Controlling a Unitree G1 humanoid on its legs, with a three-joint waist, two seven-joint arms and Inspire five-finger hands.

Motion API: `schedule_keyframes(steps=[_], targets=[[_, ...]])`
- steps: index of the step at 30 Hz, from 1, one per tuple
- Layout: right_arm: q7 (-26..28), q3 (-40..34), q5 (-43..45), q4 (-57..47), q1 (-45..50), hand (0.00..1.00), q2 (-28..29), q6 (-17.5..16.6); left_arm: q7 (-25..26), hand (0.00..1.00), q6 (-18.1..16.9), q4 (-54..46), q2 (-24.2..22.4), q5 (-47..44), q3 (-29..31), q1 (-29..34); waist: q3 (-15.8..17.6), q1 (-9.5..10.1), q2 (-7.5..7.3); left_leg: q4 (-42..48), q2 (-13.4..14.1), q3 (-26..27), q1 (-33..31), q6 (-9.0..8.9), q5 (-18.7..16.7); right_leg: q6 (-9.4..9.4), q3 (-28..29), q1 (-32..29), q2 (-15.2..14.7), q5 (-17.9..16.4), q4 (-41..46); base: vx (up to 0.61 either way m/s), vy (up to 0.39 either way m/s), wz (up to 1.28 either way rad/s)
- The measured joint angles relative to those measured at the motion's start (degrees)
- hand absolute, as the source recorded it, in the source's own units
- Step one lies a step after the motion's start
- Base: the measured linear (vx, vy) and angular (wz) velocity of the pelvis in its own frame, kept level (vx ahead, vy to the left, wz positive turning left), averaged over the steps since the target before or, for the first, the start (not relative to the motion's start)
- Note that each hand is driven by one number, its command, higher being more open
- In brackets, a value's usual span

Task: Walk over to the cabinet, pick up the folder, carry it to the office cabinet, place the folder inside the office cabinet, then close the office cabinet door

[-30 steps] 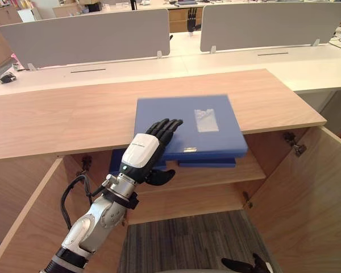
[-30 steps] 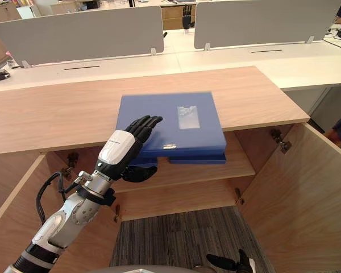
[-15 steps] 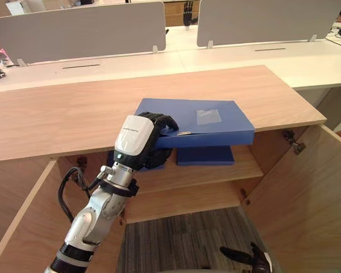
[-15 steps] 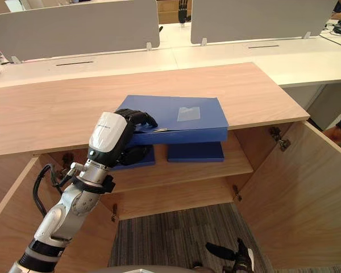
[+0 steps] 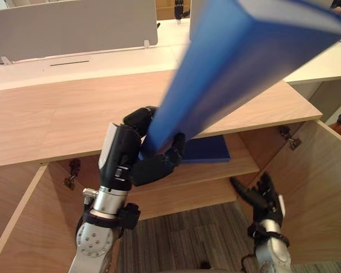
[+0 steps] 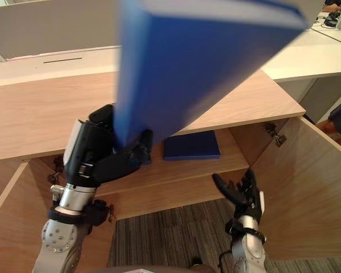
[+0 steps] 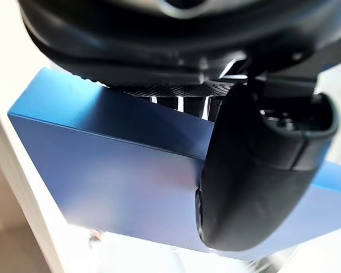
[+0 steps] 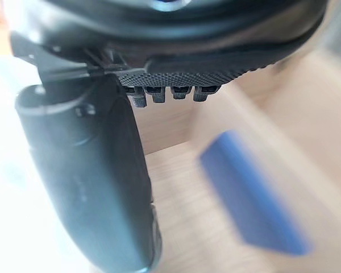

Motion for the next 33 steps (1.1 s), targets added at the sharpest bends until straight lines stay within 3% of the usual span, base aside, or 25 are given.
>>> schedule_keyframes(steps=[2, 5, 9, 14, 15, 23, 27, 31, 32, 33], targets=[[2.01, 0.23, 3.83, -8.01, -0.05, 1.0, -0.57, -0.16, -2.85, 0.0, 2.14, -1.16, 0.1, -10.12, 0.23, 1.94, 0.34, 0.13, -0.01, 0.54, 0.01, 0.75, -0.13, -0.03, -0.46, 0.0, 0.85, -0.34, 0.12, 0.0, 0.09, -0.02, -0.015, -0.19], [5.59, 2.07, 8.39, -16.06, -1.3, 1.0, -3.83, -1.27, -6.02, 0.0, 4.53, -1.29, 0.29, -18.37, 0.15, 2.89, 0.35, 0.12, -0.02, 1.35, 0.08, 0.85, -0.18, -0.03, -1.09, 0.0, 1.56, -0.35, 0.2, 0.01, 0.09, -0.01, -0.023, -0.14], [9.22, 5.79, 10.71, -19.95, -6.83, 1.0, -8.83, -2.44, -7.65, 0.0, 6.06, -1.28, 1.55, -22.67, -0.76, 2.96, 0.41, 0.12, -0.14, 1.4, 0.1, 0.85, -0.08, -0.03, -1.24, 0.02, 1.84, -0.38, 0.21, 0.03, 0.15, -0.04, -0.032, -0.04], [11.72, 11.22, 12.34, -19.37, -11.66, 1.0, -15.04, -2.51, -8.04, 0.0, 6.17, -0.32, 3.23, -27.13, -1.5, 2.96, 0.42, 1.44, -0.15, 1.42, 0.07, 0.77, -0.01, -0.02, -1.25, 0.01, 1.81, -0.37, 0.2, 0.03, 0.35, -0.05, -0.036, 0.01], [11.74, 12.03, 12.34, -18.71, -12.69, 0.0, -16.82, -2.5, -8.17, 0.0, 5.79, 0.53, 3.56, -28.25, -1.46, 2.97, 0.42, 1.57, -0.16, 1.45, 0.03, 0.72, 0.05, -0.02, -1.25, 0.01, 1.79, -0.3, 0.16, 0.04, 0.39, -0.06, -0.037, 0.03], [12.34, 17.9, 12.35, -13.95, -16.61, 0.0, -26.9, -1.61, -8.85, 0.0, 4.09, 3.7, 5.34, -32.23, -1.41, 3.02, 0.43, 1.54, -0.2, 1.54, 0.01, 0.6, 0.05, 0.03, -1.27, 0.12, 1.72, -0.09, 0.0, 0.14, 0.41, -0.06, -0.039, 0.01], [13.07, 19.95, 12.94, -13.3, -18.18, 0.0, -28.84, -1.07, -8.81, 0.0, 2.61, 6.4, 6.2, -33.2, -0.15, 3.13, 0.42, 1.54, -0.2, 1.85, 0.03, 0.09, -0.37, 0.02, -1.27, 0.12, 1.18, -0.04, -0.03, 0.14, 0.41, -0.05, -0.043, 0.07], [13.48, 22.16, 12.53, -11.66, -20.46, 0.0, -30.57, -1.01, -8.8, 0.0, 4.0, 8.64, 7.25, -33.02, -0.26, 3.81, 0.4, 1.58, -0.22, 2.21, 0.08, -0.8, -0.8, 0.03, -1.27, 0.12, 0.47, 0.01, -0.26, 0.14, 0.41, -0.05, -0.041, 0.11], [13.48, 22.2, 12.09, -11.16, -20.5, 0.0, -30.64, -0.98, -8.8, 1.0, 4.55, 8.64, 7.96, -32.56, -0.52, 4.0, 0.39, 1.97, -0.22, 2.23, 0.09, -1.04, -0.91, 0.04, -1.26, 0.12, 0.3, 0.02, -0.31, 0.14, 0.41, -0.05, -0.039, 0.09], [13.48, 22.26, 11.47, -11.04, -20.5, 0.0, -30.63, -0.98, -8.79, 1.0, 5.01, 8.68, 8.29, -32.39, -0.51, 4.41, 0.39, 2.26, -0.21, 2.29, 0.07, -1.29, -1.08, 0.04, -1.26, 0.12, 0.05, 0.01, -0.35, 0.14, 0.41, -0.04, -0.032, 0.1]])
